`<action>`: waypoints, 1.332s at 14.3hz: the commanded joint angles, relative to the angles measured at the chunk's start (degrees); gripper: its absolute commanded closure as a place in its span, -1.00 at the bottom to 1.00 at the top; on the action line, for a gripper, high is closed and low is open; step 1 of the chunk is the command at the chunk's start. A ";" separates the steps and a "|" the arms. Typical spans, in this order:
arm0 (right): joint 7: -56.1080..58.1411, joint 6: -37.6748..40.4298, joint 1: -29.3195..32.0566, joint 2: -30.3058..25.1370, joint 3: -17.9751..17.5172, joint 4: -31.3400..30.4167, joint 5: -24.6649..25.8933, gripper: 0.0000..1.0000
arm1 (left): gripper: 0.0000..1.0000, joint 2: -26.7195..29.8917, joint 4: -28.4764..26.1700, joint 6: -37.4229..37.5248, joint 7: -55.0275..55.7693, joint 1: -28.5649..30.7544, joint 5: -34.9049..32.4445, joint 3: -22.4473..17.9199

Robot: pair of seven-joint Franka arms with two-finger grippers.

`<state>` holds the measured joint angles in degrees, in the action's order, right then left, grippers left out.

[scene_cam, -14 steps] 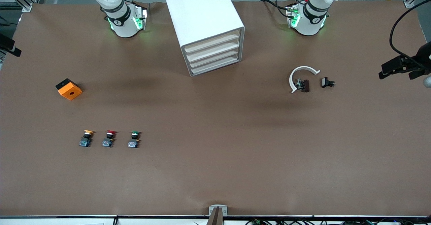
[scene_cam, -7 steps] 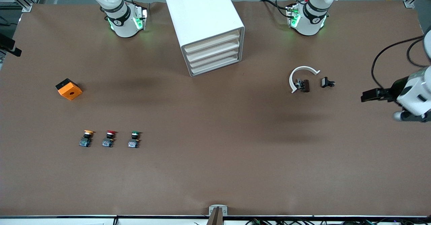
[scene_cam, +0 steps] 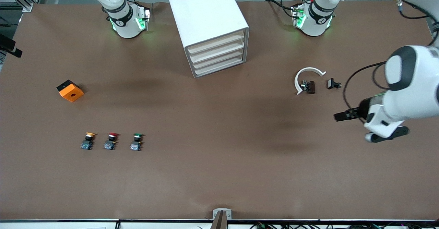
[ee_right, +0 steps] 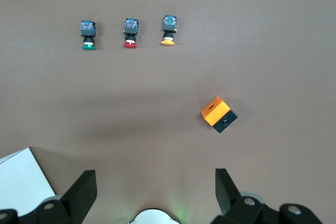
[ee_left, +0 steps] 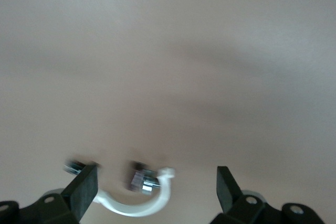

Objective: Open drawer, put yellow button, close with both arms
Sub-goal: 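Move the left gripper toward the white drawer cabinet, then grasp the drawer handle with the left gripper while the right gripper reaches out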

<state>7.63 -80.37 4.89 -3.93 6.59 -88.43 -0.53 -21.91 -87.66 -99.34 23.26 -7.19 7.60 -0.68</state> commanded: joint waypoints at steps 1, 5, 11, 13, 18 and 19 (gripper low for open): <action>0.37 -0.05 0.30 -1.43 -0.08 -1.48 -0.09 -1.00 | -1.00 -1.64 1.61 0.03 8.80 -2.55 4.60 -0.29; 0.37 -0.14 0.47 -1.34 -0.08 -1.39 -0.09 -1.00 | -1.00 -2.08 1.61 1.08 22.50 -5.54 14.16 -0.29; 0.46 -0.58 0.39 -1.08 0.01 -0.78 0.26 -1.00 | -1.00 -7.96 4.68 10.64 44.03 -10.12 20.25 -0.29; 0.45 -0.58 0.47 -0.99 0.09 -0.78 0.26 -1.00 | -1.00 -11.21 7.22 16.44 53.34 -11.26 22.26 -0.20; 0.45 -0.14 1.00 1.12 0.27 2.04 0.26 -1.00 | -1.00 -16.92 11.00 26.10 79.36 -12.32 29.91 0.50; 0.45 -0.14 1.52 1.21 0.27 2.04 -0.26 -1.00 | -1.00 -17.37 11.19 28.83 82.71 -12.50 31.14 0.94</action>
<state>7.63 -80.77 5.27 -3.82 6.96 -87.82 -0.46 -37.04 -79.85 -75.78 98.90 -19.18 36.41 -0.16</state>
